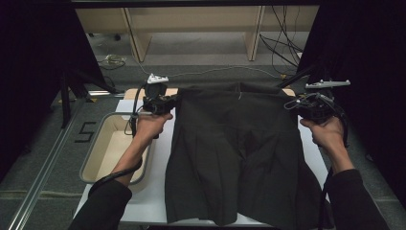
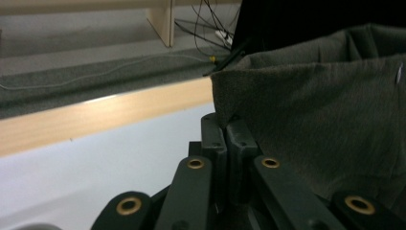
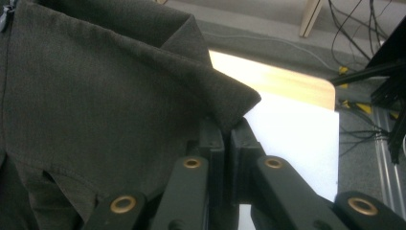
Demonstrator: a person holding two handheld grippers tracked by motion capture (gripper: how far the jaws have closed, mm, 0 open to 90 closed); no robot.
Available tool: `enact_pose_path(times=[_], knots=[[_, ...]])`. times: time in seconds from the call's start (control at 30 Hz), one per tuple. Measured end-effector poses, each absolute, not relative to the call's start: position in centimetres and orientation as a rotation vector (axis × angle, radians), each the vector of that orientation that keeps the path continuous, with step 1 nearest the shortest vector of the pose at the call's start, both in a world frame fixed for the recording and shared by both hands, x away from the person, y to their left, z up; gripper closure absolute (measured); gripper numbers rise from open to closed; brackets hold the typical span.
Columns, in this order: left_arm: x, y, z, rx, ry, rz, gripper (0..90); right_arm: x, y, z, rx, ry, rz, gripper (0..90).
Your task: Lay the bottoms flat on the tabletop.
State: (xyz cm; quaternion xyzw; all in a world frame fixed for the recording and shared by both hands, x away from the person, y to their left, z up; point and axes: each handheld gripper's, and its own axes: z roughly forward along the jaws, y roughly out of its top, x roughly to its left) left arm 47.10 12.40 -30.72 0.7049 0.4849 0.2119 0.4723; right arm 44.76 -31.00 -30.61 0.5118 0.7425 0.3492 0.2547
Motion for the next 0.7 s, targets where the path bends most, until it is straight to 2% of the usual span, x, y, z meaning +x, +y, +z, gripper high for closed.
enact_pose_path(times=[0.13, 0.43, 0.57, 0.7], knots=[[47.4, 11.9, -30.1, 1.748, 1.185, 0.52, 87.4, 45.2, -30.3, -29.4, 1.371, 1.973, 0.926, 87.2], [47.5, 11.5, -32.0, 1.762, 1.199, 0.473, 86.8, 46.4, -30.1, -26.9, 1.367, 1.906, 0.897, 87.3], [47.7, 11.9, -31.7, 1.752, 1.208, 0.511, 87.6, 46.4, -29.5, -26.7, 1.344, 1.923, 0.875, 87.2], [47.9, 12.6, -29.8, 1.707, 1.19, 0.559, 88.1, 46.3, -29.3, -27.0, 1.338, 1.933, 0.897, 87.0]])
